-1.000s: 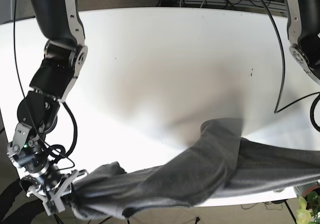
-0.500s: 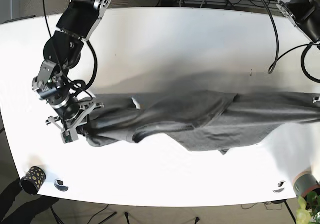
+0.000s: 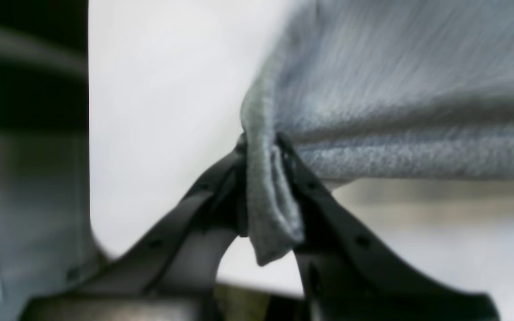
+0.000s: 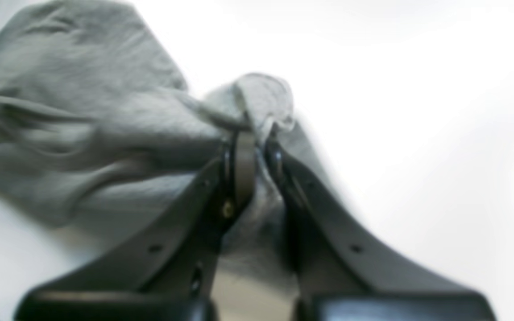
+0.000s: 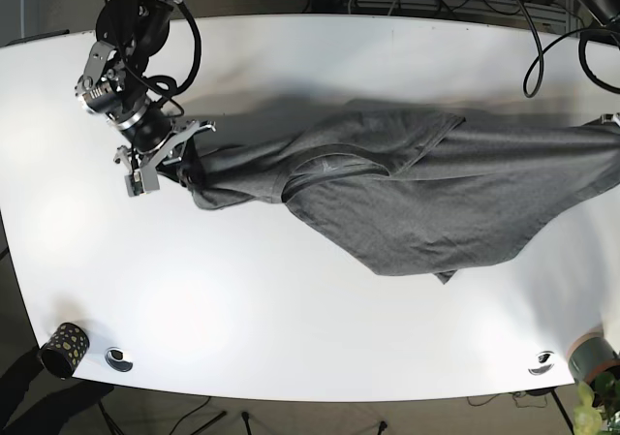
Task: Fold the T-shirt properly
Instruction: 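Lift the shirt with both grippers and shake it out, laying it down, then hold the shirt edges with both grippers, stretching it flat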
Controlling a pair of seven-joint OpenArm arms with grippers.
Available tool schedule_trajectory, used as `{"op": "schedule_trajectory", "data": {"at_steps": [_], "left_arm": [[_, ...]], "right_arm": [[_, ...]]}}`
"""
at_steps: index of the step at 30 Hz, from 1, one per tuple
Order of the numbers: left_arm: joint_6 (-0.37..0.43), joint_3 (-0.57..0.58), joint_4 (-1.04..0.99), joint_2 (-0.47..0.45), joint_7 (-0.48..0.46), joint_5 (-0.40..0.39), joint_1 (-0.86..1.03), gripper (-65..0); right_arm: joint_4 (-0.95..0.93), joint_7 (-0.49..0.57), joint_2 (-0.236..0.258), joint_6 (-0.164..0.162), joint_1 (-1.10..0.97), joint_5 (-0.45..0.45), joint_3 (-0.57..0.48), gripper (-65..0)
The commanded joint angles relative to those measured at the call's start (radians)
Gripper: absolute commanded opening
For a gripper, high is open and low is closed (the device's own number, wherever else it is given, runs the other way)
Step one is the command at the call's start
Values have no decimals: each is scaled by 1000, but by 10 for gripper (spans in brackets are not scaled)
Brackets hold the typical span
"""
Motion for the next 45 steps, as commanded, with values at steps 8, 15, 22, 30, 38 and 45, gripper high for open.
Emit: {"op": "schedule_trajectory", "data": {"at_steps": [8,15,22,30,38,45], "left_arm": [[1,-28,17,-27,-24,-10,92,-647],[1,-28,19,3,-24,-9,100,-649],[1,-26,19,3,-24,-9,98,-649],[1,-25,17,3,-24,-9,94,-649],[1,-25,17,0,-24,-9,91,-649],[1,-25,17,0,-24,-9,58,-647]], "right_arm": [[25,29,14,6,-113,199,2,-650],[25,29,43,6,-176,300,-4,-650],[25,27,86,6,-239,412,-5,-650],[25,23,149,6,-323,512,-8,-645],[60,-158,206,6,-357,518,-4,-336],[97,-187,249,6,-415,520,16,-247]]}}
